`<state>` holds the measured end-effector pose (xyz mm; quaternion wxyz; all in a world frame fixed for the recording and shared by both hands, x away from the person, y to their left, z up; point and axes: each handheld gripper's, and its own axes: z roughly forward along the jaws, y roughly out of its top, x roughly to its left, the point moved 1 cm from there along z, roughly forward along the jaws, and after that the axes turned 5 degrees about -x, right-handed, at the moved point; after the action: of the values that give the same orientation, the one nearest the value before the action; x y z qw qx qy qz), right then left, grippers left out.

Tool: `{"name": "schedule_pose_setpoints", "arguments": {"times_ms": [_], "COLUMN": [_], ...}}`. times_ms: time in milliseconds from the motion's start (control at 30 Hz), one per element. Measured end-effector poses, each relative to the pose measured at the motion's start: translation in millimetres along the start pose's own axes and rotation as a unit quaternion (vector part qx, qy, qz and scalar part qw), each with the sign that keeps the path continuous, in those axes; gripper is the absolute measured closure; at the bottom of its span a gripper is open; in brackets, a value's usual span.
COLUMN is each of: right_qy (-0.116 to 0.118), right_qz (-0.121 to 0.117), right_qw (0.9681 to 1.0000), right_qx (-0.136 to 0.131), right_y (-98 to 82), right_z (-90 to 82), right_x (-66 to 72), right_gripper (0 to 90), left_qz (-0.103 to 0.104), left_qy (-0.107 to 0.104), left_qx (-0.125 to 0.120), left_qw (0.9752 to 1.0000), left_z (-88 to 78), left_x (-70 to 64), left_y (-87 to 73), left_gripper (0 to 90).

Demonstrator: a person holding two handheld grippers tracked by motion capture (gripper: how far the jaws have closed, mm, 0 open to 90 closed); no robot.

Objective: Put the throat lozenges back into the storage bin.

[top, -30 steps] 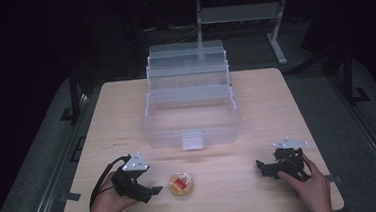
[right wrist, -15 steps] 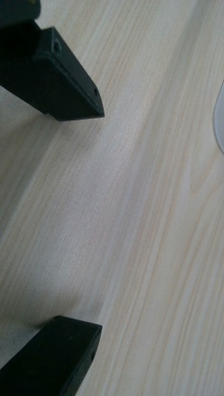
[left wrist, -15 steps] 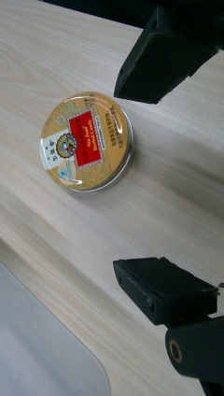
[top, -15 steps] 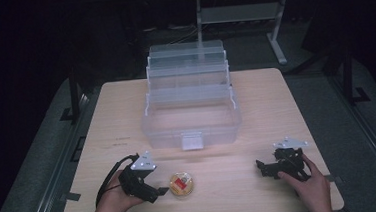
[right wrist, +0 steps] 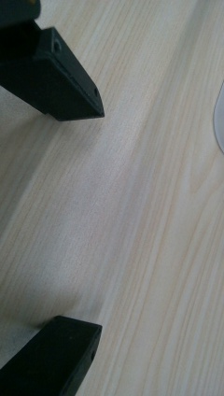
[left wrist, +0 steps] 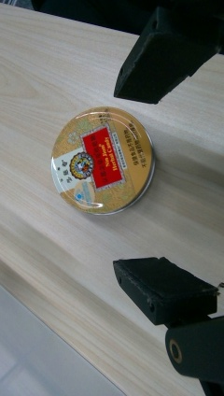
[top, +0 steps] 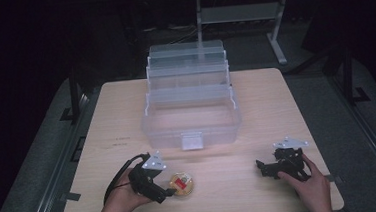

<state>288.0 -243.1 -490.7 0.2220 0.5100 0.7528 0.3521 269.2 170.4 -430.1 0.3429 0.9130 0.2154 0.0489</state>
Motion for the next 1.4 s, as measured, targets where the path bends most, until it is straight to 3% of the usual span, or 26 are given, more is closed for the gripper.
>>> {"name": "schedule_pose_setpoints", "arguments": {"times_ms": [667,833,1400], "right_qy": [0.0,0.0,0.0], "right_qz": [0.0,0.0,0.0], "right_qw": [1.0,1.0,1.0], "right_qx": [0.0,0.0,0.0], "right_y": [0.0,0.0,0.0], "right_z": [0.0,0.0,0.0], "right_x": [0.0,0.0,0.0], "right_gripper": [0.0,0.0,0.0], "left_qz": [0.025,0.044,0.072], "left_qy": [-0.011,-0.015,-0.02], "left_qx": [0.034,0.052,0.086], "left_qw": [0.999,0.9975,0.9935], "left_z": [15.4,19.5,39.7], "left_x": [-5.1,-5.9,-12.8], "left_y": [12.4,17.1,27.3], "left_gripper": [13.3,13.1,12.7]}}
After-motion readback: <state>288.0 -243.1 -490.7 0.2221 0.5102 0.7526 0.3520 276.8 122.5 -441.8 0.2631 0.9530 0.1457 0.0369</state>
